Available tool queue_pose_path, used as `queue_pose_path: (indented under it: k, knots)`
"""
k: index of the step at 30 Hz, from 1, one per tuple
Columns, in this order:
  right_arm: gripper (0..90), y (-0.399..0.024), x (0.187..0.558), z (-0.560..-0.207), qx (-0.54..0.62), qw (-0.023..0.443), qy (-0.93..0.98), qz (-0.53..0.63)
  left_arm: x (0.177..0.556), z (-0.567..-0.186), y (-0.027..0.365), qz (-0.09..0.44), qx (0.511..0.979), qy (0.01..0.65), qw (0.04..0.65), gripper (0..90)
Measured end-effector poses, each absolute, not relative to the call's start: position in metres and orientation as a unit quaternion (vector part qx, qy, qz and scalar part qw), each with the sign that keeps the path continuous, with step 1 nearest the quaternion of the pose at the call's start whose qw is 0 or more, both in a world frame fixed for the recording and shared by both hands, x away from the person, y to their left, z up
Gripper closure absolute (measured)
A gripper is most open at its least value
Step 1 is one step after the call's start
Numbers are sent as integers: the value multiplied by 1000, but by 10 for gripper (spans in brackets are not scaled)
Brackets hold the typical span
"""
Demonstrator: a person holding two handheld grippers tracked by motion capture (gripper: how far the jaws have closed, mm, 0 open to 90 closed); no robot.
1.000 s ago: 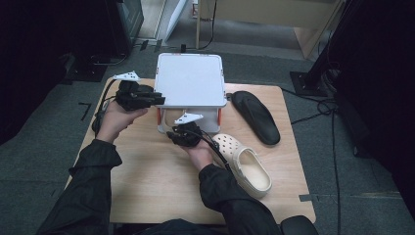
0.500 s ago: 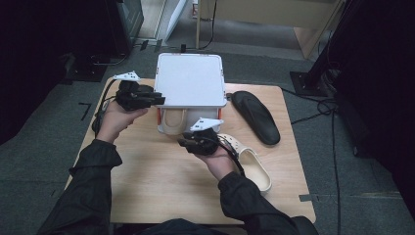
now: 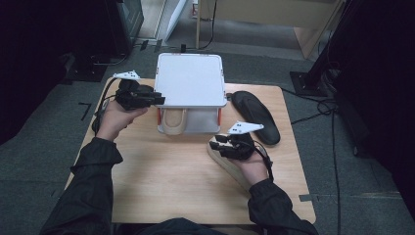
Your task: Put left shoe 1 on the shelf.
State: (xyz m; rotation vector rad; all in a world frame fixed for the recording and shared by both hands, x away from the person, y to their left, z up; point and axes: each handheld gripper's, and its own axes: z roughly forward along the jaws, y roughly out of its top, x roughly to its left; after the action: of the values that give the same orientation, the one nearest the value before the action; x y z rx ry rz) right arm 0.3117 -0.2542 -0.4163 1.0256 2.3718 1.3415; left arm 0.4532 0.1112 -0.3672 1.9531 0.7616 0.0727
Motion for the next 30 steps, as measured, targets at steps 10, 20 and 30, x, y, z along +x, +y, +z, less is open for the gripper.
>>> queue_pose_path:
  k: [10,20,30]
  knots:
    - [571,-307,296,-412,368,150,796,457,453,-368,111,32,806,313,501,641]
    - [543,-341,280,-424,396,169,793,432,454,-367,111,30,808,311,500,641]
    - [543,-348,280,-443,406,149,797,423,456,-369,113,22,805,311,504,642]
